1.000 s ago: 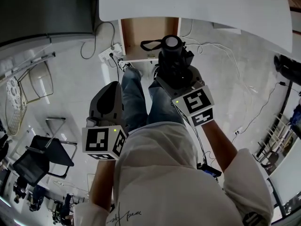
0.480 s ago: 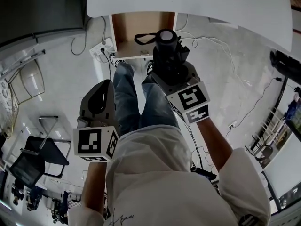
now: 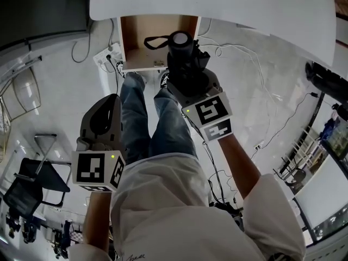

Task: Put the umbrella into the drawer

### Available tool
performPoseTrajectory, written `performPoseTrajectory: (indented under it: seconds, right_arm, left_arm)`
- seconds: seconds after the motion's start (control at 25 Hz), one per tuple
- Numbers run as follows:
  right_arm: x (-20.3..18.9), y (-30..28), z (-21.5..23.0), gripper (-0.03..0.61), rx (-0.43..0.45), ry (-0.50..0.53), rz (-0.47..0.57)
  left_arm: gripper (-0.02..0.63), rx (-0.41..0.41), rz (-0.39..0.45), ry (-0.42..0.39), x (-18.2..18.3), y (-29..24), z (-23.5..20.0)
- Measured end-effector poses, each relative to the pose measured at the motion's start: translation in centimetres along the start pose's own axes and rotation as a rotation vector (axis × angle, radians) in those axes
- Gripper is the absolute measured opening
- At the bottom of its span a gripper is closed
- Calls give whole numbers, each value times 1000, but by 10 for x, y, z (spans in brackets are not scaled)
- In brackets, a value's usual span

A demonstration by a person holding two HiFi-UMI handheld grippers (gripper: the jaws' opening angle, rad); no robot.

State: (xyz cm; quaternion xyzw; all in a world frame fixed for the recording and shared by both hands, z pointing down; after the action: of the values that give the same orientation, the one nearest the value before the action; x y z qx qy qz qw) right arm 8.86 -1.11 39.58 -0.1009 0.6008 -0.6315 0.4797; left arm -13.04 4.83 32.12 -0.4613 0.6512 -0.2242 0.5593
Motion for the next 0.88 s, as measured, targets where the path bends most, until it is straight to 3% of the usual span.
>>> performPoseTrajectory:
  seconds: [0.44, 0.88]
  right_arm:
    - [3, -22, 11, 262, -27, 62, -29]
    - [-4, -45, 21, 262, -37, 97, -47]
  left_arm:
    - [18, -31, -9, -17, 3, -12, -6]
    - [18, -74, -28, 19, -9, -23, -5]
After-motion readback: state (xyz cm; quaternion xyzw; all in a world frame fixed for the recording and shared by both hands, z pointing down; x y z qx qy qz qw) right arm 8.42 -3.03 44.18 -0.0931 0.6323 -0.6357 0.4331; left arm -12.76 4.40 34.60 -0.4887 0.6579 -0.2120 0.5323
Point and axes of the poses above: the fingertips, and each gripper's own axes: y backward along the fingers, z to its right, x out of its top, the point moved 9 cm from there along y, backward along the fingers, and after that the axes turned 6 degrees about -z, right-handed, at the moved point
